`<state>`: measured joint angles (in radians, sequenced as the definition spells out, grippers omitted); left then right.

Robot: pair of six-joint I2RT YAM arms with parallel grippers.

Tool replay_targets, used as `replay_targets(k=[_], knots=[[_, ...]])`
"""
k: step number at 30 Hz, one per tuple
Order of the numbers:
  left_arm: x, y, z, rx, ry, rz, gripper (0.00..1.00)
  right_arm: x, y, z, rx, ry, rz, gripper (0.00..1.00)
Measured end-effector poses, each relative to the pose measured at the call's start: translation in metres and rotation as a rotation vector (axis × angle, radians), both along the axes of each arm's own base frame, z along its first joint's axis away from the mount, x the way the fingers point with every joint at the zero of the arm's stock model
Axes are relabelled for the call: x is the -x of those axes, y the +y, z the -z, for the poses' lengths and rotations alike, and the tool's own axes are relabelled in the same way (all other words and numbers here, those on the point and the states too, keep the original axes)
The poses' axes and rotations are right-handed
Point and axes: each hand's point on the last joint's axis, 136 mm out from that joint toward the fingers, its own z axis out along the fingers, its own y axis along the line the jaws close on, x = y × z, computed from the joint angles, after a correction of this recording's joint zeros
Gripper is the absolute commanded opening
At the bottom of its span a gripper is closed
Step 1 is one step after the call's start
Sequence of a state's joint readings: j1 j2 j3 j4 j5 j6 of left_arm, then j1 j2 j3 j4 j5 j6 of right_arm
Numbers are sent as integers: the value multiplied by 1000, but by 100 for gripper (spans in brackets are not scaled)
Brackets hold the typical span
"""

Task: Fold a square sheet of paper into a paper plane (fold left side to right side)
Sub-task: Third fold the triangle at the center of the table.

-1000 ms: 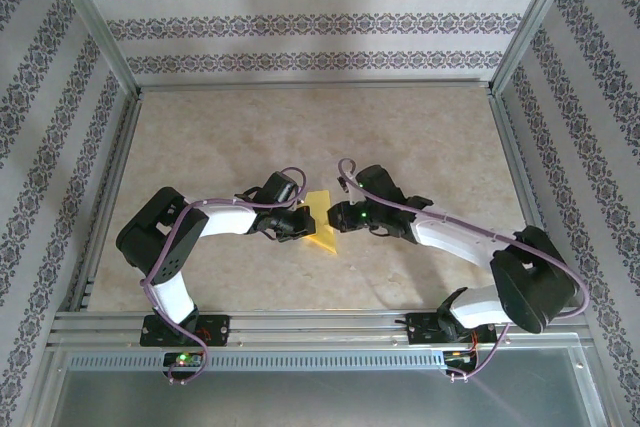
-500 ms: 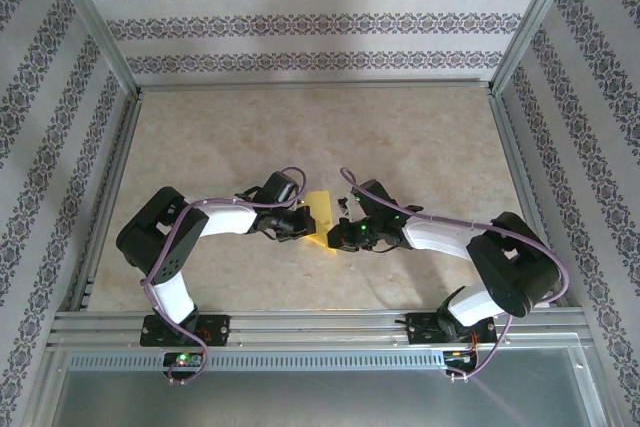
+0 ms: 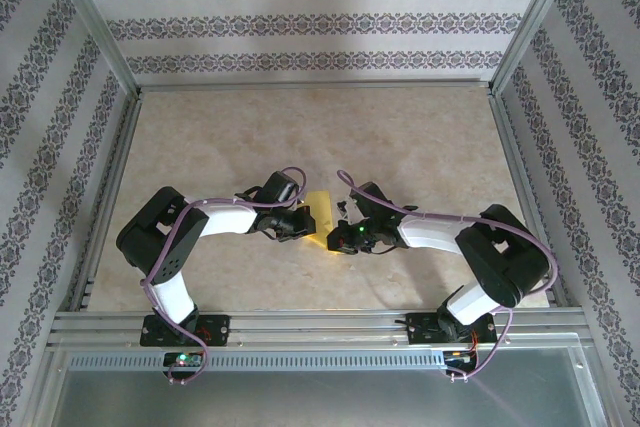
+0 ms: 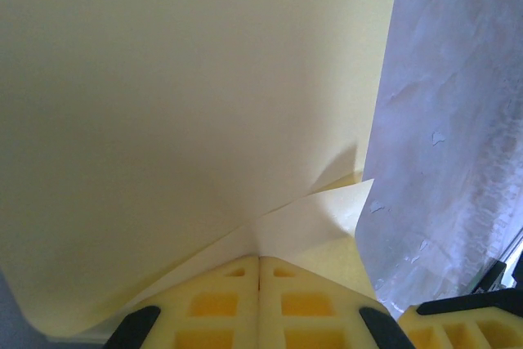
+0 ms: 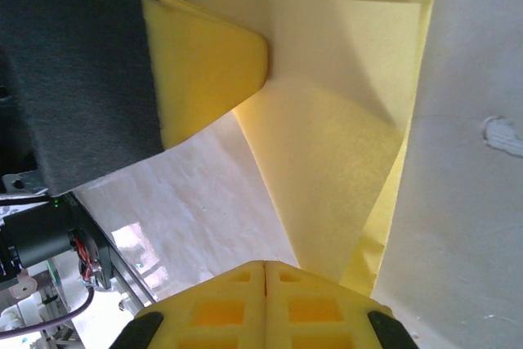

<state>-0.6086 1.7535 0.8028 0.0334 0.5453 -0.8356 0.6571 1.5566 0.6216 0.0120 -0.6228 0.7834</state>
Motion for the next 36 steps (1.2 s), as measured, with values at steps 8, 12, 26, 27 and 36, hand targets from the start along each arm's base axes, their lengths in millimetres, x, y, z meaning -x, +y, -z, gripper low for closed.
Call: replay_targets(k=[8, 12, 26, 27, 36], knots=[[0, 0, 0, 0, 0, 0, 4, 2, -1, 6, 13, 16, -2, 1], [0, 0, 0, 0, 0, 0, 4, 2, -1, 9, 17, 22, -2, 1], [0, 0, 0, 0, 0, 0, 4, 5, -1, 13, 29, 30, -6, 1], [0, 0, 0, 0, 0, 0, 4, 5, -1, 14, 30, 32, -6, 1], [0, 0, 0, 0, 1, 0, 4, 6, -2, 18, 39, 42, -7, 1]])
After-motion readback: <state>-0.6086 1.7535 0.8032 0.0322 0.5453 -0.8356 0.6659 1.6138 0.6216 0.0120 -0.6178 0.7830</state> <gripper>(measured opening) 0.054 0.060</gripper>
